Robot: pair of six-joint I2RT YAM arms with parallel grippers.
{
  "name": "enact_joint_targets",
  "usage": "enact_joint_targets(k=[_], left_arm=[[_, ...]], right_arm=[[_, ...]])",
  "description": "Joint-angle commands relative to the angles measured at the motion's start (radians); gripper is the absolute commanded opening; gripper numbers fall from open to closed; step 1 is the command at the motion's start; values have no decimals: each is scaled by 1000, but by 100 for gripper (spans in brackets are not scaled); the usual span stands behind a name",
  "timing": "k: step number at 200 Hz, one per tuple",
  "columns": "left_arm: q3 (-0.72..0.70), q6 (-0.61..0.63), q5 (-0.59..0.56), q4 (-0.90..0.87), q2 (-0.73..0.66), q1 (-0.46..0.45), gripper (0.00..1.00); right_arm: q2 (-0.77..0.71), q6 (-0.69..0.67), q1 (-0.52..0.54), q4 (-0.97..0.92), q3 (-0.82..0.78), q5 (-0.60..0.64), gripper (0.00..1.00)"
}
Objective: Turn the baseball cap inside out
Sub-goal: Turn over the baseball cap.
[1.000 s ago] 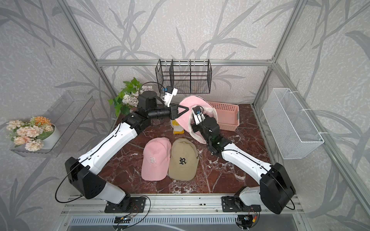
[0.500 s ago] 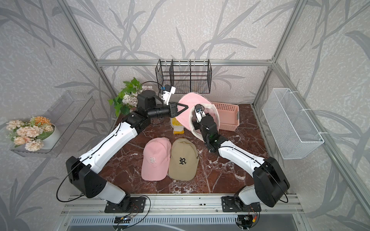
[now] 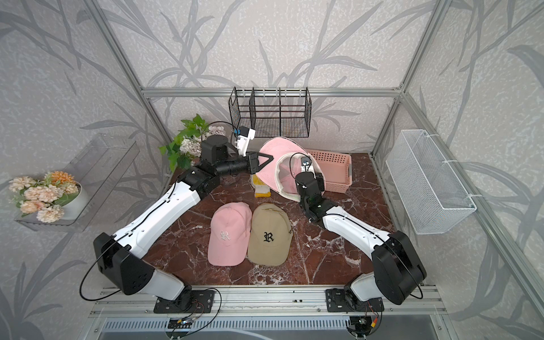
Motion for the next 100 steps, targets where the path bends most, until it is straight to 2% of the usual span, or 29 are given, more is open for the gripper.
enact_joint_targets(k=[1, 39, 69, 86, 100], left_arm=[[-1, 55, -52, 73, -56, -4, 0], [-9, 137, -14, 66, -40, -11, 0], [-14, 171, -4, 63, -33, -23, 0], [-7, 180, 7, 65, -25, -29, 0], [-2, 185, 4, 62, -23, -33, 0]], right_arm=[[-45, 60, -10, -152, -33, -9, 6], [-185, -40, -10, -70, -91, -367, 27], [-241, -81, -12, -132, -26, -683, 33], [-221, -62, -11, -192, 22, -796, 34], [-201, -37, -9, -196, 29, -815, 36]])
